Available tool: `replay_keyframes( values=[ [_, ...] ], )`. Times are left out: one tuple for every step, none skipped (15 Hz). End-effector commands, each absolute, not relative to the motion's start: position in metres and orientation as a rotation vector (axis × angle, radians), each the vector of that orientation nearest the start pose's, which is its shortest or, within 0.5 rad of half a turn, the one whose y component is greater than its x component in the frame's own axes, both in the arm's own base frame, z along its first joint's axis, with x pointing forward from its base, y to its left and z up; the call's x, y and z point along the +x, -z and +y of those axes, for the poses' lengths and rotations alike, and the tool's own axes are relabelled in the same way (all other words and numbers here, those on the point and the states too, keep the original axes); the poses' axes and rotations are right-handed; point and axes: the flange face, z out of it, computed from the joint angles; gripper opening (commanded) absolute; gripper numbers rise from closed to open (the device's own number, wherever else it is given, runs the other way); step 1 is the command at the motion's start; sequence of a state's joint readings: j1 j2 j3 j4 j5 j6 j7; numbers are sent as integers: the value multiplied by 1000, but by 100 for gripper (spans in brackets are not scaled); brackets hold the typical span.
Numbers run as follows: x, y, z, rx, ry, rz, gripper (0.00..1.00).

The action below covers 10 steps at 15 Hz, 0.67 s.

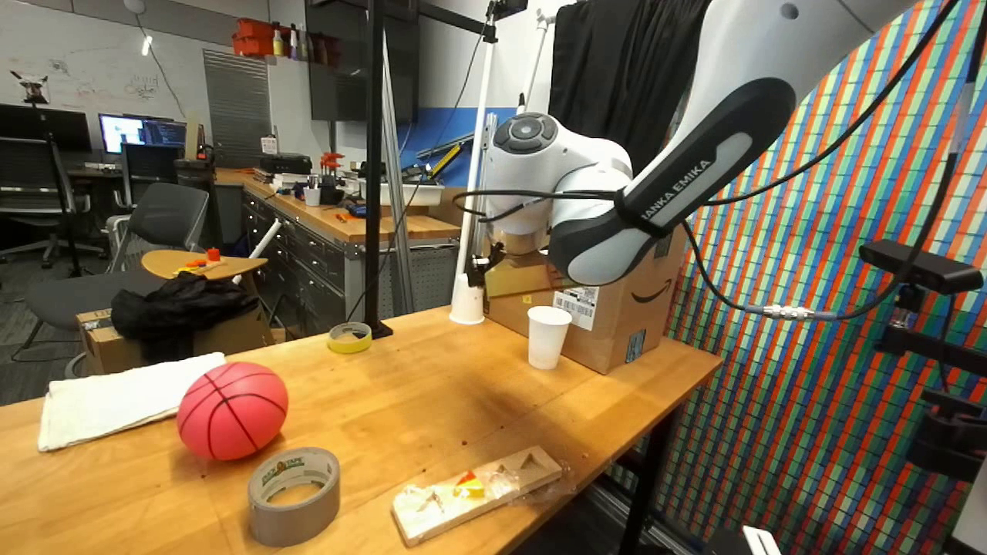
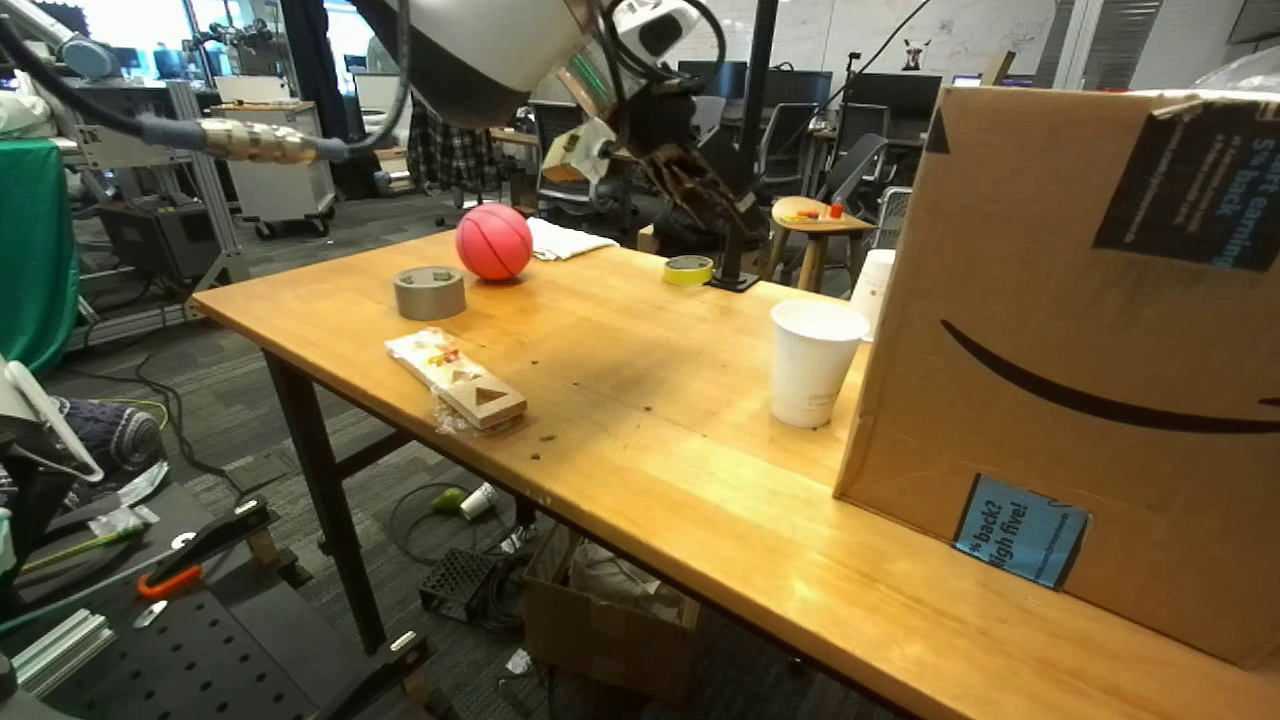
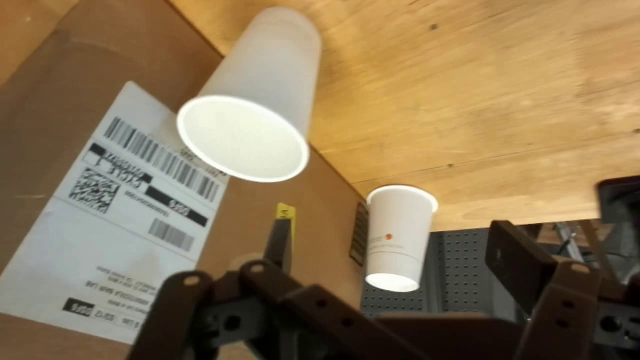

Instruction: Put the white ball in the cup and the ball on the masking tape

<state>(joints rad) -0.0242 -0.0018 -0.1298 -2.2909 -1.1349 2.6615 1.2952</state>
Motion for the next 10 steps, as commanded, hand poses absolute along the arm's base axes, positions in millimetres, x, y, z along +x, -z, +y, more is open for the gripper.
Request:
replay_keyframes(
  values=[
    [505, -408, 3, -3113, 1047, 714, 100],
    [500, -413, 22, -3078, 1018, 676, 100],
    [495, -417, 41, -3048, 987, 628, 100],
    [490, -421, 60, -3022, 954, 575, 100],
    [485, -425, 78, -3000, 926, 525, 100],
    [480, -428, 97, -2979, 903, 463, 100],
    [476, -431, 114, -2969, 878, 408, 100],
    [472, -433, 134, -2966, 848, 356, 100],
    [469, -434, 153, -2964, 822, 299, 100],
    [466, -435, 172, -2966, 803, 243, 100]
  ],
)
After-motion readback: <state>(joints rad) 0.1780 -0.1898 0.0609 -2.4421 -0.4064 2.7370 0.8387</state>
